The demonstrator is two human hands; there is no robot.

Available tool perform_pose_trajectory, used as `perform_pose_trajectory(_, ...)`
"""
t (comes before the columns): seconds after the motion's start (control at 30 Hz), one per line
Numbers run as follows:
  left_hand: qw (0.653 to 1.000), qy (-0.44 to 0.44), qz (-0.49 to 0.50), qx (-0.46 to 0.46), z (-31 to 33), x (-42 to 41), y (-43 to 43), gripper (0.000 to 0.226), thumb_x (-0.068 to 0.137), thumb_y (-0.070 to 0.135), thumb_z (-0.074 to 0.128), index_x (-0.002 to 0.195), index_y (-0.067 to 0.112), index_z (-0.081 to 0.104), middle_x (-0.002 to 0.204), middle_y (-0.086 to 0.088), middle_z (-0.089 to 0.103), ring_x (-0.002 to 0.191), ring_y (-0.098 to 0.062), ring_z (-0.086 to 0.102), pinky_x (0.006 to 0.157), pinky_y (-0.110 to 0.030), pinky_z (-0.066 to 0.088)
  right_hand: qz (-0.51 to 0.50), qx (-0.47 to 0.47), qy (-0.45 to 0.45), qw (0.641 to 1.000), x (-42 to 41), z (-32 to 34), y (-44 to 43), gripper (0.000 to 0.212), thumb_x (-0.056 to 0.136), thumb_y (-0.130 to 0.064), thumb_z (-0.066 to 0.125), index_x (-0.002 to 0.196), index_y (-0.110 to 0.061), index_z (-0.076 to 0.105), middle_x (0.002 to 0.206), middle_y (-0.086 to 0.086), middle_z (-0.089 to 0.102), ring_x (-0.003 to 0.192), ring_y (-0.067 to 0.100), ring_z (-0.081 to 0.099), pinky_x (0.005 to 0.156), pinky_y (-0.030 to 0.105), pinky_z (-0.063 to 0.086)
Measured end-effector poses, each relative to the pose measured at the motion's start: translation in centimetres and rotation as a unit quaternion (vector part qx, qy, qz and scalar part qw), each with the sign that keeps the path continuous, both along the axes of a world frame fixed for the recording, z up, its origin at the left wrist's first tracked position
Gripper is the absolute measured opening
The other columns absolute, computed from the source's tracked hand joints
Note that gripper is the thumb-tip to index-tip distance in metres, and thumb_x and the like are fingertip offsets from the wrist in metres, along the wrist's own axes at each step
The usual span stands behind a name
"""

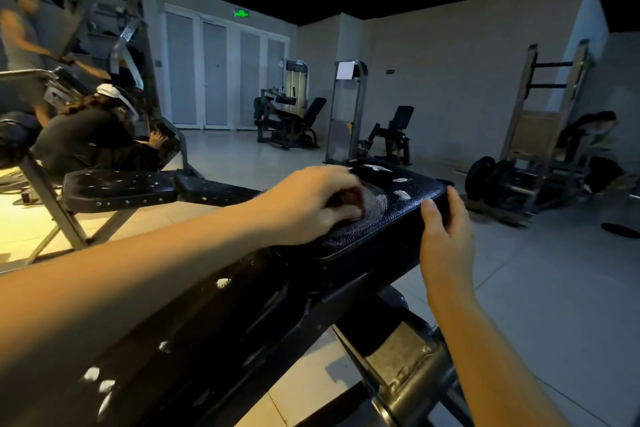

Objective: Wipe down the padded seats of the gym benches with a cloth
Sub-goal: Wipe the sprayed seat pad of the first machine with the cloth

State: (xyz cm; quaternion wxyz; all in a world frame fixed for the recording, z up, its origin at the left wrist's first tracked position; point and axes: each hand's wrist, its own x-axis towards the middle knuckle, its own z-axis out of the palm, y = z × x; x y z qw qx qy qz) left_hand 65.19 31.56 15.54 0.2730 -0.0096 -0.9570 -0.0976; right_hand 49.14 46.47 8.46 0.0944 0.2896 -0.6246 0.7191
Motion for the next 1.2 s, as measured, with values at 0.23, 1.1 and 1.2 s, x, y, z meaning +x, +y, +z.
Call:
perform_pose_trajectory(0.23,0.978,0.0,0.193,0.075,0.6,0.7,-5.7,0.013,0.094,0.032,0.07,0.09,0.019,0.069,0.086,0.004,0.066,0.092,-0.024,0.064,0.075,-0.034,0.045,0.006,-0.028,-0.017,0.999,0.0,0.0,0.0,0.059,0.1,-0.038,0.059,0.154,-0.023,0.041,0.134,-0.016,0.053,0.129,0.006,0.051,0.114,0.04,0.043)
perform_pose_trajectory(1.1,0.997,0.016,0.048,-0.051,0.1,-1.7,0.4,0.03,0.103,0.045,0.049,0.106,0.017,0.058,0.099,0.002,0.052,0.09,-0.017,0.049,0.078,-0.034,0.041,0.006,-0.016,-0.012,1.0,0.3,-0.2,0.2,0.059,0.102,-0.041,0.056,0.156,-0.029,0.037,0.15,-0.011,0.047,0.14,0.011,0.044,0.116,0.046,0.041)
perform_pose_trajectory(1.2,0.999,-0.014,0.02,-0.03,0.7,-0.3,-1.8,0.017,0.102,0.032,0.057,0.11,0.018,0.064,0.104,0.004,0.056,0.095,-0.015,0.054,0.085,-0.035,0.045,-0.006,-0.02,-0.014,1.0,0.1,-0.3,-0.1,0.059,0.101,-0.043,0.057,0.155,-0.03,0.039,0.15,-0.012,0.048,0.14,0.012,0.045,0.116,0.048,0.041)
